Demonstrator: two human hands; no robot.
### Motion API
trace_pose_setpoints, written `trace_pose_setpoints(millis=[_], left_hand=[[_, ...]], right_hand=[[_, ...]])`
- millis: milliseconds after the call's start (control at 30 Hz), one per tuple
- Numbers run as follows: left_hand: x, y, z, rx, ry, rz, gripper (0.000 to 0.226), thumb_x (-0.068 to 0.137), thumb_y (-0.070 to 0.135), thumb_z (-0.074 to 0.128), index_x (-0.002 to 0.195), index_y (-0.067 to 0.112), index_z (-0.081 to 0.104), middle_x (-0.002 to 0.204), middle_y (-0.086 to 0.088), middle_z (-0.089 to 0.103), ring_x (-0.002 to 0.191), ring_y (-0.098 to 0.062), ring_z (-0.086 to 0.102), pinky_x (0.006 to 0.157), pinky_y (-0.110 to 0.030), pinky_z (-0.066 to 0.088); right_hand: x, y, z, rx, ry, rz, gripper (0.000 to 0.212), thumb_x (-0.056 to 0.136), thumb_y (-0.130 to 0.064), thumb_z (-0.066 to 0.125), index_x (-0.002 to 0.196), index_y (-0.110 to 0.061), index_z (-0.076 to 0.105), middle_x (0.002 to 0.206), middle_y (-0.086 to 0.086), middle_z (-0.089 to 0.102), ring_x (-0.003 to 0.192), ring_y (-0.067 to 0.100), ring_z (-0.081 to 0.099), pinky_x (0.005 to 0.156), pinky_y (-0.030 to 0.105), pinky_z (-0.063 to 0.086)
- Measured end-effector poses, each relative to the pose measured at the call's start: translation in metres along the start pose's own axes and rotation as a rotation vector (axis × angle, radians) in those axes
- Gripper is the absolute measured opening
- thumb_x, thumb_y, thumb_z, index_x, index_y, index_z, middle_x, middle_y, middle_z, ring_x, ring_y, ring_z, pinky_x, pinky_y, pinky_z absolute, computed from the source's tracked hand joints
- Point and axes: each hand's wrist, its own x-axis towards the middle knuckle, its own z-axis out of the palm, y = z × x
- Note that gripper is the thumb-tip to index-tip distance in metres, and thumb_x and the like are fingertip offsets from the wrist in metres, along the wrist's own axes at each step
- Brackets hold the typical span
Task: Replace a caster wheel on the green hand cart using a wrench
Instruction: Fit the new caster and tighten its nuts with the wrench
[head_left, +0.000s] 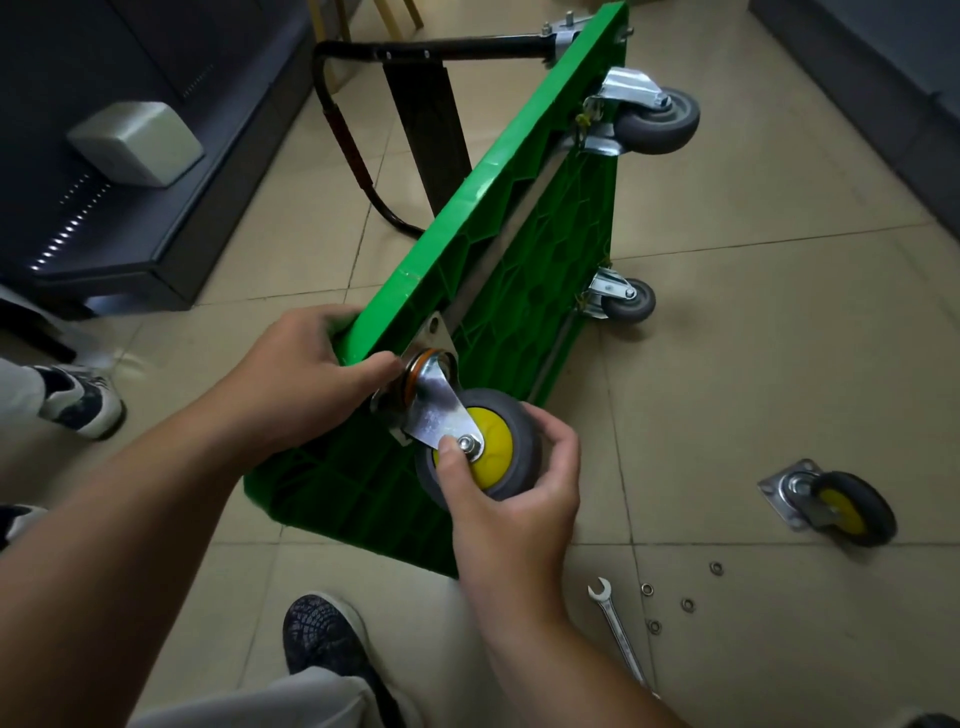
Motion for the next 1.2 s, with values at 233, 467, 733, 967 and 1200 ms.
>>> trace_pose_setpoints(millis=[233,467,733,967,1200], left_hand=[[0.001,0.0,-0.005,0.076,-0.044,0.007,0.026,0.088,0.021,0.072,0.113,0.025,0.071,0.083,0.0,0.076,0.07,-0.012,0.073,0.067,-0.036,0.061],[0.001,0.002,-0.005,0.104,-0.088,0.003,0.036,0.087,0.014,0.071,0.12,0.027,0.066,0.088,-0.001,0.075,0.07,-0.013,0.073,0.067,-0.039,0.062],[0.003,0.003,-0.003,0.142,-0.077,-0.009,0.034,0.088,0.018,0.072,0.121,0.024,0.065,0.089,-0.003,0.073,0.074,-0.018,0.072,0.069,-0.04,0.061],[0.004,0.007,0.0,0.172,-0.062,0.007,0.028,0.089,0.017,0.071,0.114,0.026,0.063,0.087,0.002,0.069,0.074,-0.011,0.067,0.058,-0.025,0.047],[0.001,0.01,-0.004,0.068,-0.123,0.011,0.025,0.094,0.011,0.069,0.112,0.026,0.061,0.085,0.0,0.071,0.066,-0.003,0.07,0.048,-0.014,0.05]], right_hand=[[0.004,-0.005,-0.004,-0.09,-0.097,-0.032,0.053,0.075,0.0,0.083,0.115,-0.018,0.054,0.088,-0.023,0.068,0.071,0.003,0.069,0.061,0.013,0.052],[0.012,-0.006,-0.009,-0.194,-0.172,-0.009,0.052,0.074,-0.008,0.085,0.113,-0.025,0.055,0.09,-0.022,0.065,0.07,0.003,0.067,0.059,0.015,0.053],[0.031,-0.001,-0.017,-0.281,-0.339,0.034,0.036,0.072,-0.009,0.085,0.099,-0.023,0.064,0.087,-0.01,0.07,0.077,0.011,0.068,0.067,0.023,0.059],[0.048,0.002,-0.023,-0.555,-0.411,-0.127,0.047,0.069,-0.023,0.085,0.106,-0.031,0.057,0.092,-0.011,0.066,0.083,0.008,0.065,0.07,0.031,0.058],[0.085,-0.006,-0.026,-0.964,-0.625,-0.543,0.059,0.074,-0.017,0.078,0.122,-0.026,0.044,0.116,-0.012,0.054,0.085,0.012,0.054,0.07,0.031,0.05]])
